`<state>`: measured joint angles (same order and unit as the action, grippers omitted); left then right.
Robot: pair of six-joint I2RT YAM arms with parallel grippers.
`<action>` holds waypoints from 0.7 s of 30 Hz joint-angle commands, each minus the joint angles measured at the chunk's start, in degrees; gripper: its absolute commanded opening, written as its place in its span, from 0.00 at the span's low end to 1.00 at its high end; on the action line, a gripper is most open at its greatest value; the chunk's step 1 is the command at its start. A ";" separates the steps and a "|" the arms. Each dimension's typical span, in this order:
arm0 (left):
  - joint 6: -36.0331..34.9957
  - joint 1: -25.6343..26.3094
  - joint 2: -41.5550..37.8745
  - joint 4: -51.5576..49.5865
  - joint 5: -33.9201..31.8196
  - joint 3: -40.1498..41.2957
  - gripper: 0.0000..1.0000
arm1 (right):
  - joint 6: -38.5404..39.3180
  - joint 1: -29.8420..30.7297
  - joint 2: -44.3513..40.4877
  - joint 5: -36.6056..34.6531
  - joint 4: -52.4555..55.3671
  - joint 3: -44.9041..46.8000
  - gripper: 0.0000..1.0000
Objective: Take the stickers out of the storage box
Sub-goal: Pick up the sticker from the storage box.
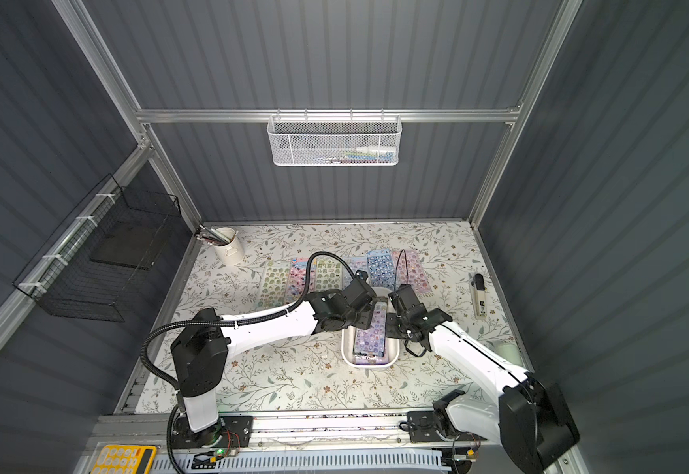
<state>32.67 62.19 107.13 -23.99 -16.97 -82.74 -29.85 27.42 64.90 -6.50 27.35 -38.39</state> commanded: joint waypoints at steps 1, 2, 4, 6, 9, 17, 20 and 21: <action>0.30 1.07 -2.08 -0.66 -0.75 -0.72 0.62 | -0.76 -0.09 -4.75 -5.65 0.63 0.00 0.00; 0.22 1.30 -1.89 -0.77 -0.69 -1.08 0.62 | -0.75 -0.13 -5.72 -6.72 0.72 0.04 0.00; 0.17 1.68 -1.37 -0.90 -0.87 -1.76 0.62 | -0.93 -0.13 -7.11 -8.30 0.58 0.04 0.00; 0.07 1.88 -0.63 -0.93 -1.04 -2.32 0.61 | -1.22 -0.15 -8.22 -9.04 -0.12 0.17 0.00; -0.14 1.96 0.94 -0.93 -1.21 -3.48 0.60 | -1.35 -0.09 -9.18 -9.59 -1.12 0.35 0.00; -1.04 1.97 6.84 -2.19 -2.51 -7.92 0.57 | -0.71 -0.15 -10.19 -9.98 -2.82 0.98 0.00; -1.08 1.97 9.14 -2.80 -2.45 -9.66 0.56 | -0.67 -0.09 -10.51 -9.66 -3.43 1.44 0.00; -1.10 1.97 9.73 -3.22 -2.40 -10.23 0.56 | -0.61 -0.14 -10.56 -9.54 -3.53 1.44 0.00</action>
<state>32.58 63.83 115.26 -24.86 -18.33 -90.41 -30.17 27.42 55.44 -15.25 26.50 -37.28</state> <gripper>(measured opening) 0.565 0.087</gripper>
